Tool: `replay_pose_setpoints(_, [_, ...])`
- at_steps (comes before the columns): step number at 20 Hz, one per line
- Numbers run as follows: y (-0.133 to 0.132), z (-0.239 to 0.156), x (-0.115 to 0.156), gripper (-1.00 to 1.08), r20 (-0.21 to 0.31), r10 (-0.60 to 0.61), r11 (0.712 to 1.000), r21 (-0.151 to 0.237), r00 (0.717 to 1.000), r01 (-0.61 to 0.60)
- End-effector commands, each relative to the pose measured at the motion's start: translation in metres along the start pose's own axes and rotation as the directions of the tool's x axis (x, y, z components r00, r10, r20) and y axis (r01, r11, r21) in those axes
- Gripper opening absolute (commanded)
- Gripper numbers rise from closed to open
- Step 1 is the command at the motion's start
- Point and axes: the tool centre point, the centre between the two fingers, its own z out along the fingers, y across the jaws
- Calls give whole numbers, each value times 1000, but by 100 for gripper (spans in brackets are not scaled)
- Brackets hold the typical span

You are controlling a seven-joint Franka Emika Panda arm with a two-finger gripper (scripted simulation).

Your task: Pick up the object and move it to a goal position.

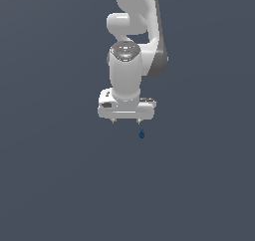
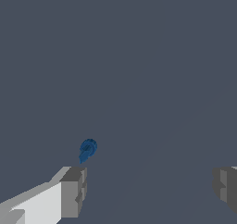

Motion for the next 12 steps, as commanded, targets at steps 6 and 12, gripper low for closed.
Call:
replay_pose_setpoints(6, [-3, 4, -3, 100, 9, -23, 1000, 1, 1000, 23])
replay_pose_setpoints(12, [-7, 11, -7, 100, 25, -57, 998, 4, 998, 57])
